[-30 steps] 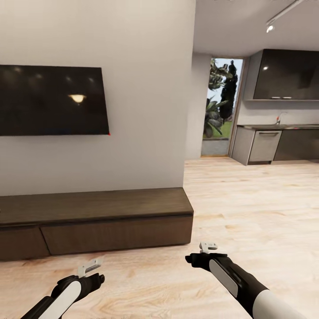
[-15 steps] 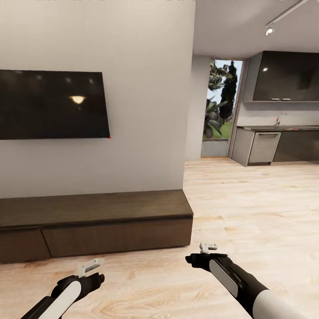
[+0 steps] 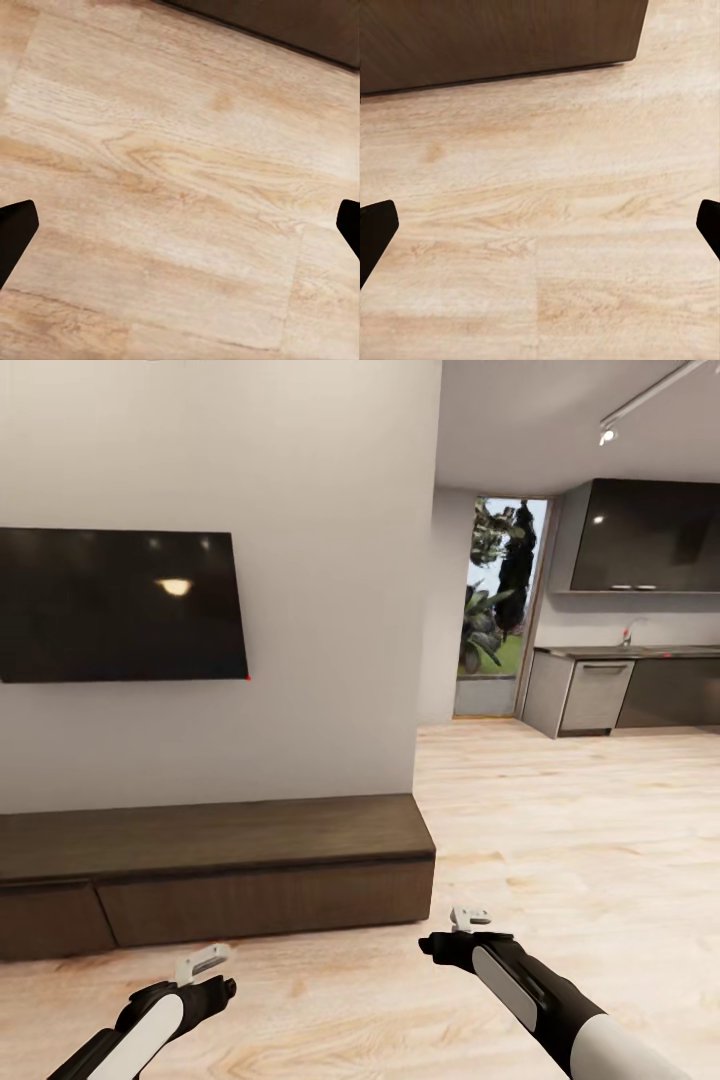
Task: Place each of the two pumpkins and all three candles from the living room inside a cabinet in the living room (use any cabinet), then make sure every cabinet is closed, and position the cauldron so it is next to a table in the living room.
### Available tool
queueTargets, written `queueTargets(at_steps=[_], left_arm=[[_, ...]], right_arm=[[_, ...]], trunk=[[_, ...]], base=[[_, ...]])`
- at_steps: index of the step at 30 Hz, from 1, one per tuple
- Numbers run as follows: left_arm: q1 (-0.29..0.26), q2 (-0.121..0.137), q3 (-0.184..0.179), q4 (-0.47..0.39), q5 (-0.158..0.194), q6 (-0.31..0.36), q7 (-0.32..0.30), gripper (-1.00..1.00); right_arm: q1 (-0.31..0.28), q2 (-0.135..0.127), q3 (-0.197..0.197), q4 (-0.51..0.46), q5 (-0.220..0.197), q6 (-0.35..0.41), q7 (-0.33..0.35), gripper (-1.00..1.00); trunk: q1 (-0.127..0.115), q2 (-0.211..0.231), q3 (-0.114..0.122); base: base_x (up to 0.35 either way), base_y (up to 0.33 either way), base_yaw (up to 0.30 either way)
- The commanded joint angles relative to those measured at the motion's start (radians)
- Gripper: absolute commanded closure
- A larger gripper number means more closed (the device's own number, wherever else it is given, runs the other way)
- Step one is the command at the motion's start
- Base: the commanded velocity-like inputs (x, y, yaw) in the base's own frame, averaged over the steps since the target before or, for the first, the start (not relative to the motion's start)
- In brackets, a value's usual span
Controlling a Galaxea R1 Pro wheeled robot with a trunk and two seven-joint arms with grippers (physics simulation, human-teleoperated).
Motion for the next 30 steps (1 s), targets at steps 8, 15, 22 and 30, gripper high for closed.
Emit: queueTargets(at_steps=[8,15,22,30], left_arm=[[-0.001,-0.005,-0.004,-0.002,0.006,0.0,0.008,-1.0],[-0.001,-0.007,-0.004,0.0,0.005,0.0,0.008,-1.0],[-0.001,-0.011,-0.004,0.0,0.005,0.0,0.008,-1.0],[-0.001,-0.011,-0.005,0.005,0.005,0.0,0.008,-1.0]], right_arm=[[-0.001,-0.001,0.006,-0.002,-0.011,0.001,-0.01,-1.0],[-0.001,-0.001,0.006,-0.002,-0.011,0.001,-0.01,-1.0],[-0.001,-0.001,0.007,-0.002,-0.01,0.001,-0.01,-1.0],[-0.001,-0.001,0.008,-0.001,-0.01,0.001,-0.01,-1.0]], trunk=[[-0.031,0.056,0.024],[-0.058,0.105,0.046],[-0.085,0.154,0.068],[-0.115,0.21,0.093]], base=[[0.0,0.0,0.0],[0.0,0.0,0.0],[0.0,0.0,0.0],[0.0,0.0,0.0]])
